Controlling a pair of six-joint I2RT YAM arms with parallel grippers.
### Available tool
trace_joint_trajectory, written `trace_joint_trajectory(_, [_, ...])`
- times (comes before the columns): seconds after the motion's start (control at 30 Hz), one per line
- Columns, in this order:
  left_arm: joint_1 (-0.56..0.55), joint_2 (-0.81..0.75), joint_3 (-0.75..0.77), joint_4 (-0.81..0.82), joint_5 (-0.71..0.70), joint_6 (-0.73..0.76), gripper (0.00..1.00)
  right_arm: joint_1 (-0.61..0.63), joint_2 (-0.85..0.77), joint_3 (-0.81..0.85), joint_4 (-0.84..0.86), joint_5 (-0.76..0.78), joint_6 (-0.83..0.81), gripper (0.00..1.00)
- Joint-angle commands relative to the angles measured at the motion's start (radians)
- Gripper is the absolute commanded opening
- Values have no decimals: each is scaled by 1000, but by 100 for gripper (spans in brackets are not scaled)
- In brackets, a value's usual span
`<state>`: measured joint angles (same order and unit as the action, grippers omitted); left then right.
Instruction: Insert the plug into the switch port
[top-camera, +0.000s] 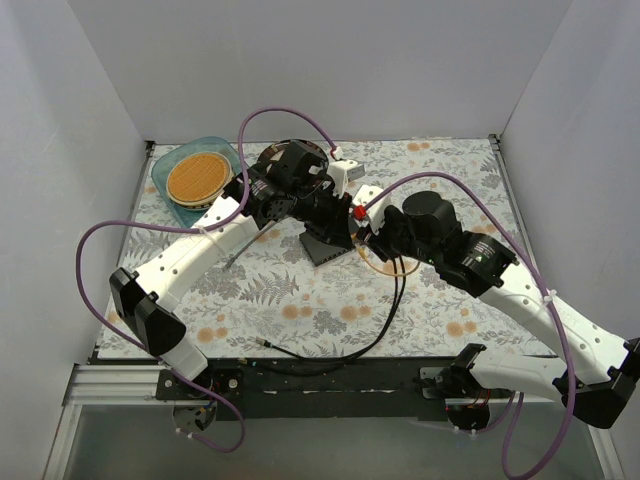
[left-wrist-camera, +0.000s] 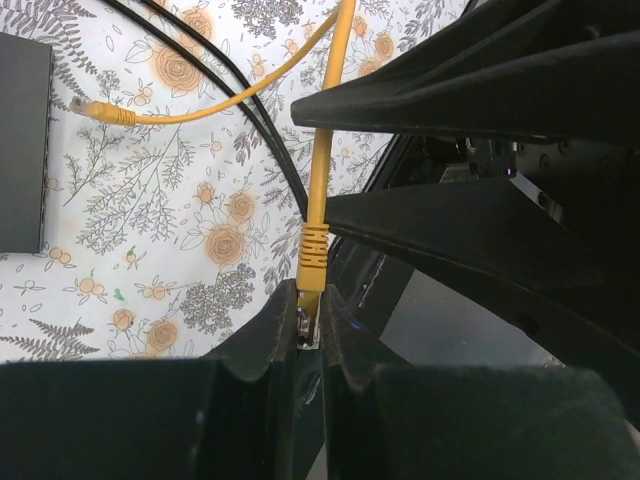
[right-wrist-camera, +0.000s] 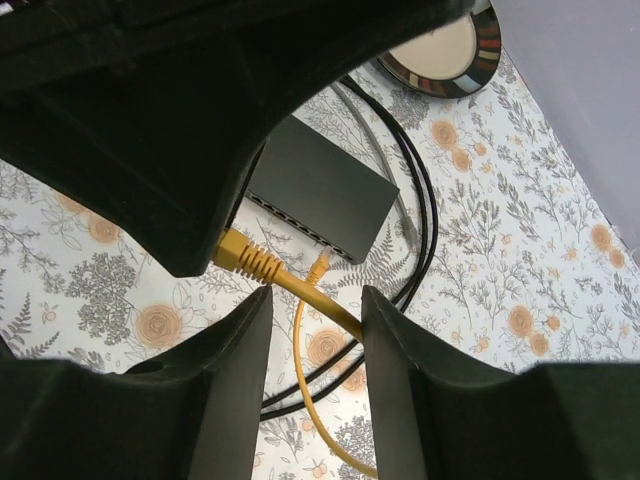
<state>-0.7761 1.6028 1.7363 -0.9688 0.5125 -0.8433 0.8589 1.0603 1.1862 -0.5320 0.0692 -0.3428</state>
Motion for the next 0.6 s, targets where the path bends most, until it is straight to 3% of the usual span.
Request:
trace_joint_trajectory(0.0, [-3, -57, 26, -5, 44, 13, 0, 3, -16, -13, 29, 24, -4, 47])
trace_joint_trajectory(0.07, [-3, -64, 26, 2, 53, 16, 0, 3, -16, -17, 33, 4, -4, 47])
trace_joint_trajectory(0.17, [-2, -75, 26, 13, 46, 16, 0, 3, -17, -33, 53, -5, 5, 21])
trace_joint_trajectory(0.2, [-3, -76, 25, 18, 37, 15, 0, 3, -20, -39, 69, -8, 16, 5])
trace_joint_trajectory(0.23, [-3, -78, 20, 21, 25, 9, 2, 3, -22, -43, 76, -23, 21, 1])
trace_joint_trajectory(0.3, [-2, -92, 9, 53, -23, -3, 13, 3, -36, -66, 110, -16, 57, 1])
trace_joint_trajectory(0.4, [-3, -125, -24, 125, -70, -37, 19, 3, -69, -114, 174, -19, 99, 1])
trace_joint_trajectory(0.43, [-2, -133, -41, 145, -86, -51, 33, 3, -80, -128, 194, -20, 140, 1])
trace_joint_trajectory(0.47, [-2, -141, -50, 168, -104, -78, 64, 3, -103, -141, 211, -26, 158, 1])
trace_joint_trajectory(0.5, [-3, -158, -60, 212, -149, -92, 78, 3, -115, -169, 233, -17, 191, 1])
trace_joint_trajectory(0.57, [-2, -175, -87, 251, -215, -129, 94, 2, -152, -200, 299, -14, 280, 1])
